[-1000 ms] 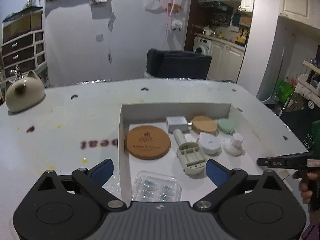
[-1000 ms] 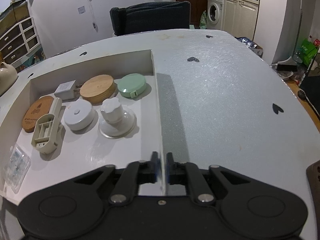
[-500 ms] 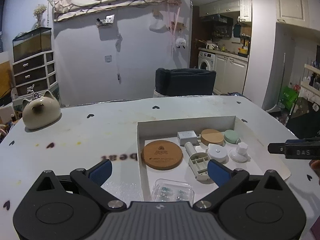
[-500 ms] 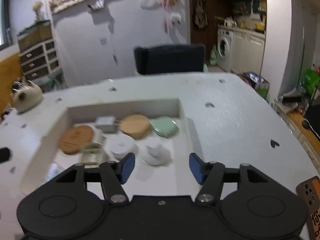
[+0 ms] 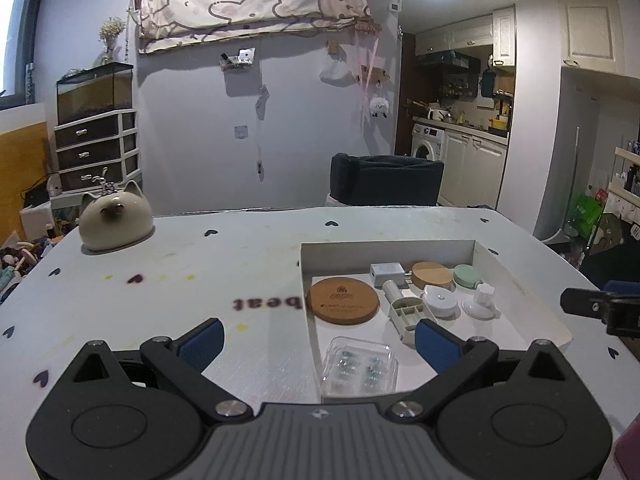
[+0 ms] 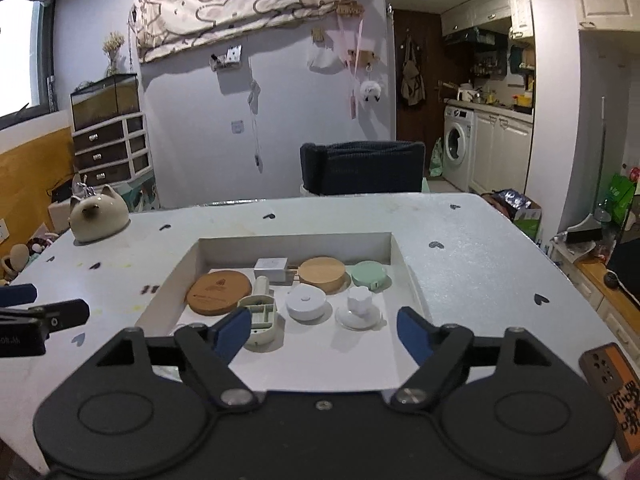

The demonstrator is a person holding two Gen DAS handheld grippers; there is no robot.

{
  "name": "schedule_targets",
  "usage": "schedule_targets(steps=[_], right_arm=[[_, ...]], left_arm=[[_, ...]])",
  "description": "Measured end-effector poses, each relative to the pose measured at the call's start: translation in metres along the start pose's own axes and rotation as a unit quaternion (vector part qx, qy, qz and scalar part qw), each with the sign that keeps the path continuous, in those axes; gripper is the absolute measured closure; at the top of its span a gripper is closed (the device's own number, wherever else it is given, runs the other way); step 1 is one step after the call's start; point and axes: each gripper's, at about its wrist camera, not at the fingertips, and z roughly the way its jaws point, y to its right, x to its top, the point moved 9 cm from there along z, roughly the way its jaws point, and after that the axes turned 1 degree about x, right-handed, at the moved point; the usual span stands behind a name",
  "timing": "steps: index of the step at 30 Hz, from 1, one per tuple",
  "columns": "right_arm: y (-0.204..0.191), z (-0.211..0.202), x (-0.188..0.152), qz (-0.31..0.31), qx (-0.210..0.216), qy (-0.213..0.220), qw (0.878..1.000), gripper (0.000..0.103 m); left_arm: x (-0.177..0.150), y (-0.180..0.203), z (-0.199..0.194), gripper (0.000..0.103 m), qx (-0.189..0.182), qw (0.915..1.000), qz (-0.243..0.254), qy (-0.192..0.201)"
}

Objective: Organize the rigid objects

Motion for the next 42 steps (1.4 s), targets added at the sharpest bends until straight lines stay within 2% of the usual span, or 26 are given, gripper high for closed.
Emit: schedule_targets(steps=[9, 23, 42], right_arm=[[-0.011, -0.036, -0.013, -0.013, -0.015, 0.028, 0.999, 0.003], [-0.023, -0.075, -0.031, -0.02, -0.025, 0.05, 0.998, 0.001], [-0.019, -0.089, -0.036, -0.023, -0.042, 0.051, 0.998, 0.001]], left_arm=[[-0.02, -0.004, -0.032, 0.002, 0.003, 0.9999, -0.001, 0.012], [-0.032, -0.008, -0.07, 0.001, 0.014, 0.9992, -0.008, 0.037], [-0.036, -0.005, -0.076, 0.001, 0.006, 0.9992, -0.012, 0.039]])
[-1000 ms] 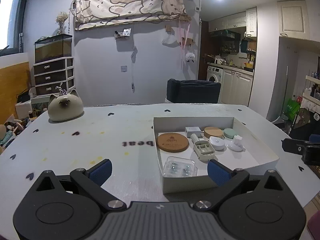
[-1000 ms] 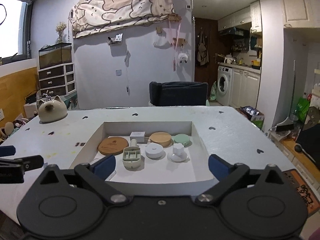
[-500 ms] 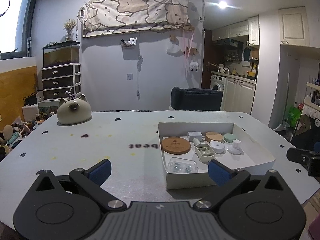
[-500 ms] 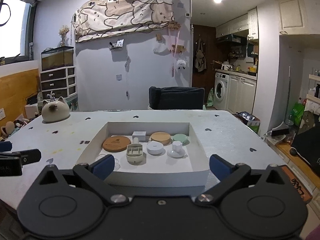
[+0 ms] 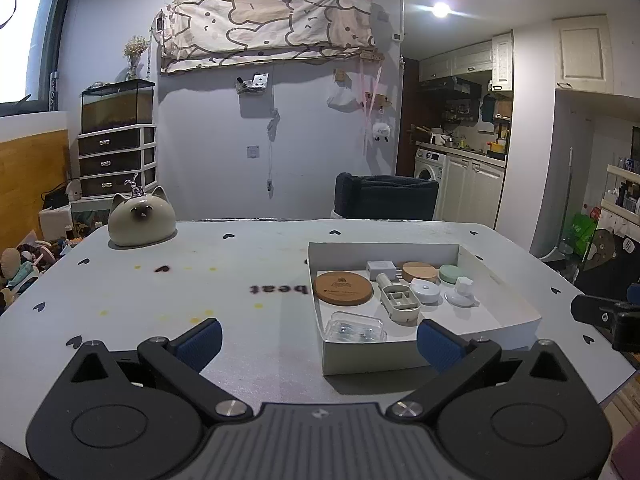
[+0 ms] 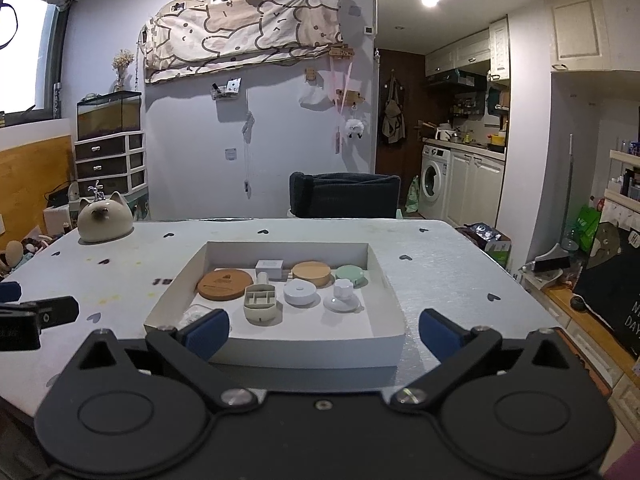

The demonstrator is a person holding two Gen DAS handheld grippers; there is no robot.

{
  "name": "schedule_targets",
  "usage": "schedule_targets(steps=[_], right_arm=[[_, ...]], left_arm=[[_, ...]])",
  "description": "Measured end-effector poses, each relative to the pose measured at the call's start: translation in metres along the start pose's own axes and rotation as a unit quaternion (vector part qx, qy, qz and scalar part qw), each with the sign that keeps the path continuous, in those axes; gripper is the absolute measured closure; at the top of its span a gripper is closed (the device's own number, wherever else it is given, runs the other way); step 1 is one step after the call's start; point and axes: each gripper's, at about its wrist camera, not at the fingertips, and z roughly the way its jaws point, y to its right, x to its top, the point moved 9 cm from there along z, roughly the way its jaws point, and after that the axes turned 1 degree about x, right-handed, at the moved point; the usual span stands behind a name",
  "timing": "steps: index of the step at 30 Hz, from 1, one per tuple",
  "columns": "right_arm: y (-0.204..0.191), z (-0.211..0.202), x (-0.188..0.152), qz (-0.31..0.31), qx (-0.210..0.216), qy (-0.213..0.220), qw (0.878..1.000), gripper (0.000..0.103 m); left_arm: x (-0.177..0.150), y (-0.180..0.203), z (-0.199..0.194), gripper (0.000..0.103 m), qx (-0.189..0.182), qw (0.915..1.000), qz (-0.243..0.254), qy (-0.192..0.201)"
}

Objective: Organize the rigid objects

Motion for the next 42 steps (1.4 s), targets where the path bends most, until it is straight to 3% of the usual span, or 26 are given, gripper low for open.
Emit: schedule_targets(steps=[42], right_arm=[[-0.005, 0.0024, -0.0008, -0.003, 0.007, -0.004, 1.0, 0.001]], left_arm=[[0.0003, -0.0044, -0.0004, 0.0, 0.006, 1.0, -0.006, 0.0]])
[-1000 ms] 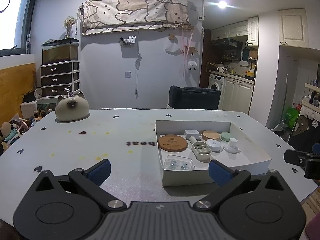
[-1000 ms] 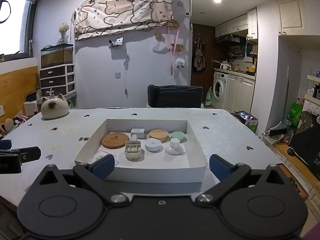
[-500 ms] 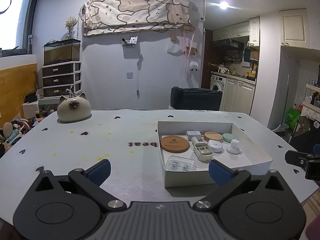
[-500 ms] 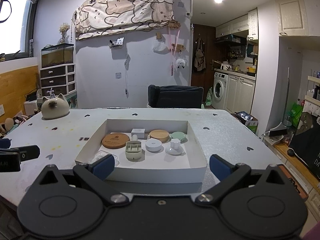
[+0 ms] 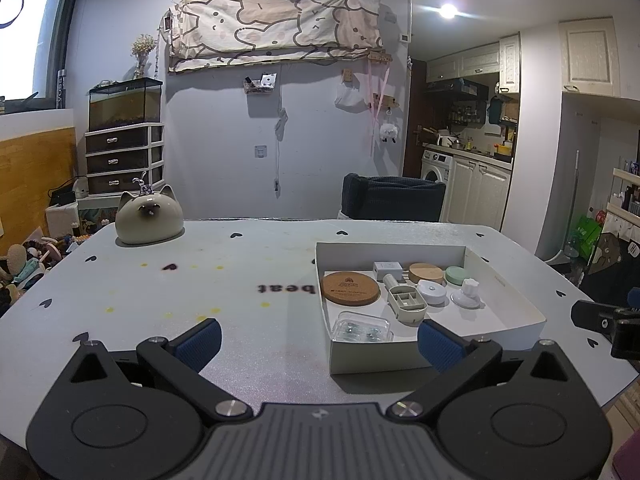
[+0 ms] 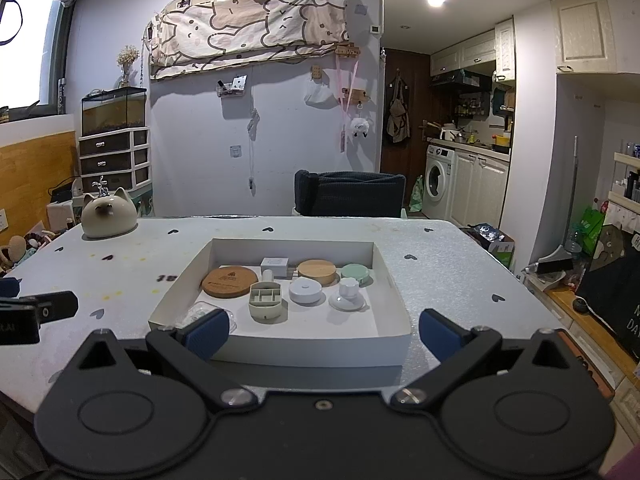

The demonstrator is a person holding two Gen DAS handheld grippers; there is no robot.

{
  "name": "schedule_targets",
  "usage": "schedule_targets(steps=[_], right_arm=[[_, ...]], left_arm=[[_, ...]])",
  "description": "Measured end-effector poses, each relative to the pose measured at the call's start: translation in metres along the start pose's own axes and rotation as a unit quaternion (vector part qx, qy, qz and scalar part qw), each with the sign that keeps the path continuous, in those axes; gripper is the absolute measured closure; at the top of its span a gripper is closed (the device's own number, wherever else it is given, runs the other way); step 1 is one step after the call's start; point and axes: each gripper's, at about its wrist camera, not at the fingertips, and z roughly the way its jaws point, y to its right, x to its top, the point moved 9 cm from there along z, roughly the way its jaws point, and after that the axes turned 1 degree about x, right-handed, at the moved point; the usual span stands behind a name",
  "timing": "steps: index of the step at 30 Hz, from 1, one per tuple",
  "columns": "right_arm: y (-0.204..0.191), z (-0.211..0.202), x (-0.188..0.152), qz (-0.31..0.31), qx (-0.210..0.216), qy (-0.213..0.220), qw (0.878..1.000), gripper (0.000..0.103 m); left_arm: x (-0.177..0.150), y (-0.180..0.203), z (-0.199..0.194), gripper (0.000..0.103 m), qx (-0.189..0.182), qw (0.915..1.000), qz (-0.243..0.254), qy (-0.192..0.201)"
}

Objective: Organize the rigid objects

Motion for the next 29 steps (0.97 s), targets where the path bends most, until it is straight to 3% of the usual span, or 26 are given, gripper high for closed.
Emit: schedule_targets(steps=[29], right_arm=[[-0.0003, 0.0001, 0.0, -0.001, -0.001, -0.001, 1.0, 0.001]], left_arm=[[0.0009, -0.005, -0.0013, 0.0, 0.003, 1.0, -0.002, -0.001]])
